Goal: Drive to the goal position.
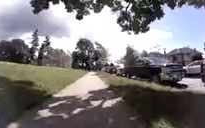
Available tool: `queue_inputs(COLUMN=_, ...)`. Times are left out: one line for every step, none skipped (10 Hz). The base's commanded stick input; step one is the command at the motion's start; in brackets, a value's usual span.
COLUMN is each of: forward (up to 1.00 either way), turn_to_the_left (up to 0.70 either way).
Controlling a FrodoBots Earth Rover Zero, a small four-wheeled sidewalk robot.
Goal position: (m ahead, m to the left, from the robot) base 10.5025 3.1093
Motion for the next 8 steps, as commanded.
queue_inputs(forward=0.70, turn_to_the_left=0.00)
queue_inputs(forward=0.70, turn_to_the_left=0.00)
queue_inputs(forward=0.70, turn_to_the_left=0.00)
queue_inputs(forward=0.70, turn_to_the_left=0.00)
queue_inputs(forward=0.70, turn_to_the_left=0.00)
queue_inputs(forward=0.70, turn_to_the_left=0.00)
queue_inputs(forward=0.70, turn_to_the_left=0.00)
queue_inputs(forward=0.70, turn_to_the_left=0.00)
